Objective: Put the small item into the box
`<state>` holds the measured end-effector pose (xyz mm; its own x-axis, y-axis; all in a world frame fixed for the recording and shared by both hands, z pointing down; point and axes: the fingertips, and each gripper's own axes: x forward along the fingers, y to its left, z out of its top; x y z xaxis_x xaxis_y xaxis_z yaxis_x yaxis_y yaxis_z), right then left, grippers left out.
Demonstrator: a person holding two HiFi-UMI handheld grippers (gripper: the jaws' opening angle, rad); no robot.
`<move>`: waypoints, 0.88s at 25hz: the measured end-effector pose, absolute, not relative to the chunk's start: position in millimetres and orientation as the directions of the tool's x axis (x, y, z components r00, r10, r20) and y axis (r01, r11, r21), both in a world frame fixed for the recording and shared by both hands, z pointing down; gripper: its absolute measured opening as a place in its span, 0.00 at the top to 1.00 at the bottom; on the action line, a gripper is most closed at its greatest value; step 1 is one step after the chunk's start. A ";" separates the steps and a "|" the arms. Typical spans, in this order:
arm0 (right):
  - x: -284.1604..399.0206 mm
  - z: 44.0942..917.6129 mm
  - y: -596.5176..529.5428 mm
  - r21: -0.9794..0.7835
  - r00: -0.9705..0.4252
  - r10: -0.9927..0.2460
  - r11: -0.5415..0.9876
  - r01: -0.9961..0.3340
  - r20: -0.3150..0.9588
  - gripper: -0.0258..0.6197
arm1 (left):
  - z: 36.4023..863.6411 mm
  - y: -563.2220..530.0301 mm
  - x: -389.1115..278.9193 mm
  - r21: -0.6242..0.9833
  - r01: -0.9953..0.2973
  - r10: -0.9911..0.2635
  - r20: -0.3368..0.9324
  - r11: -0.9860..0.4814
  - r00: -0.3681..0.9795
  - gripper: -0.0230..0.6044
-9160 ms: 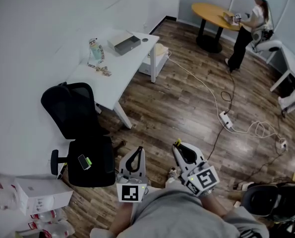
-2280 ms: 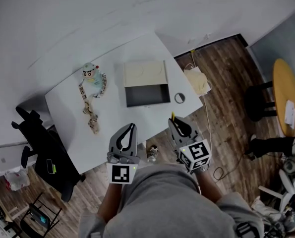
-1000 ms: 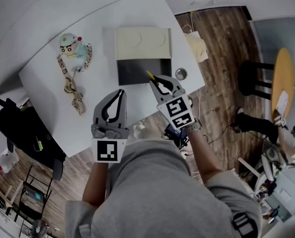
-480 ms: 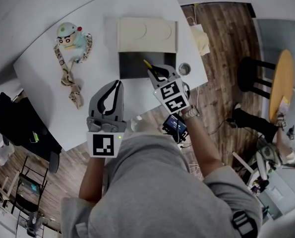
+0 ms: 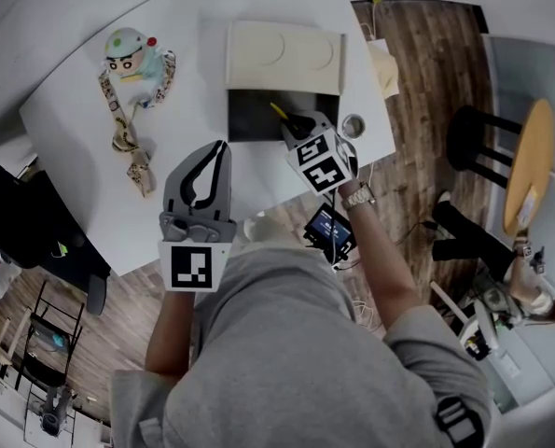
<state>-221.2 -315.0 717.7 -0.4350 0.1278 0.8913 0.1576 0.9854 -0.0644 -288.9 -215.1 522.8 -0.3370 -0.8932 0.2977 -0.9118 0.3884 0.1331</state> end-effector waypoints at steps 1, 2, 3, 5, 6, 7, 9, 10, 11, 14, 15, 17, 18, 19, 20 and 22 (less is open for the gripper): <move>-221.0 720.8 -315.2 -0.064 -0.426 0.128 0.985 0.161 0.895 0.86 | 522.5 -215.7 -290.3 0.136 -0.910 -0.893 0.292 0.392 -0.341 0.91; -221.2 723.2 -315.3 -0.066 -0.419 0.129 0.985 0.162 0.899 0.86 | 522.5 -216.2 -291.4 0.136 -0.909 -0.894 0.289 0.394 -0.344 0.91; -221.5 725.0 -315.1 -0.068 -0.413 0.131 0.984 0.163 0.901 0.86 | 522.6 -216.6 -292.1 0.134 -0.910 -0.893 0.288 0.394 -0.344 0.91; -221.6 728.0 -314.9 -0.067 -0.399 0.131 0.983 0.168 0.907 0.86 | 523.5 -217.0 -292.4 0.129 -0.911 -0.893 0.293 0.392 -0.343 0.91; -221.7 729.1 -315.2 -0.065 -0.395 0.129 0.983 0.172 0.910 0.86 | 524.6 -217.2 -292.2 0.129 -0.911 -0.891 0.299 0.391 -0.341 0.91; -222.0 729.9 -315.7 -0.062 -0.392 0.127 0.983 0.174 0.911 0.86 | 525.3 -217.7 -292.2 0.127 -0.912 -0.891 0.302 0.390 -0.339 0.91; -222.9 731.6 -316.5 -0.059 -0.388 0.124 0.983 0.174 0.913 0.86 | 524.7 -218.9 -292.9 0.128 -0.911 -0.892 0.296 0.391 -0.341 0.91; -222.9 732.6 -316.3 -0.060 -0.386 0.124 0.983 0.174 0.914 0.86 | 524.4 -218.9 -292.9 0.137 -0.908 -0.891 0.294 0.396 -0.345 0.91; -222.7 733.7 -315.9 -0.060 -0.383 0.124 0.983 0.174 0.915 0.86 | 524.8 -218.3 -292.4 0.147 -0.904 -0.890 0.297 0.402 -0.347 0.91; -221.9 736.3 -315.6 -0.059 -0.371 0.121 0.983 0.176 0.920 0.86 | 525.8 -216.7 -291.9 0.140 -0.907 -0.888 0.306 0.397 -0.342 0.91; -222.4 736.9 -315.9 -0.059 -0.371 0.121 0.983 0.175 0.921 0.86 | 526.2 -216.3 -292.3 0.135 -0.908 -0.888 0.307 0.396 -0.342 0.91; -224.1 738.4 -316.9 -0.057 -0.375 0.119 0.983 0.173 0.919 0.86 | 527.8 -214.6 -292.5 0.130 -0.908 -0.885 0.315 0.397 -0.342 0.91; -224.7 739.1 -317.6 -0.055 -0.375 0.117 0.983 0.173 0.919 0.86 | 527.6 -214.1 -293.0 0.132 -0.906 -0.885 0.312 0.402 -0.346 0.91; -225.3 739.7 -318.2 -0.053 -0.375 0.116 0.983 0.174 0.920 0.85 | 526.6 -213.9 -293.8 0.135 -0.904 -0.885 0.305 0.405 -0.351 0.91; -225.8 740.0 -318.2 -0.053 -0.376 0.117 0.983 0.176 0.919 0.85 | 525.5 -213.7 -294.7 0.136 -0.903 -0.886 0.296 0.408 -0.356 0.91; -225.7 740.1 -317.6 -0.056 -0.375 0.120 0.983 0.177 0.919 0.82 | 525.4 -212.1 -295.1 0.136 -0.901 -0.886 0.293 0.411 -0.360 0.91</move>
<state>-225.7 -317.6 740.1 -0.3745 0.1199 0.9194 0.1772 0.9826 -0.0560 -295.1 -212.1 525.4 -0.3598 -0.8858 0.2933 -0.9013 0.4112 0.1363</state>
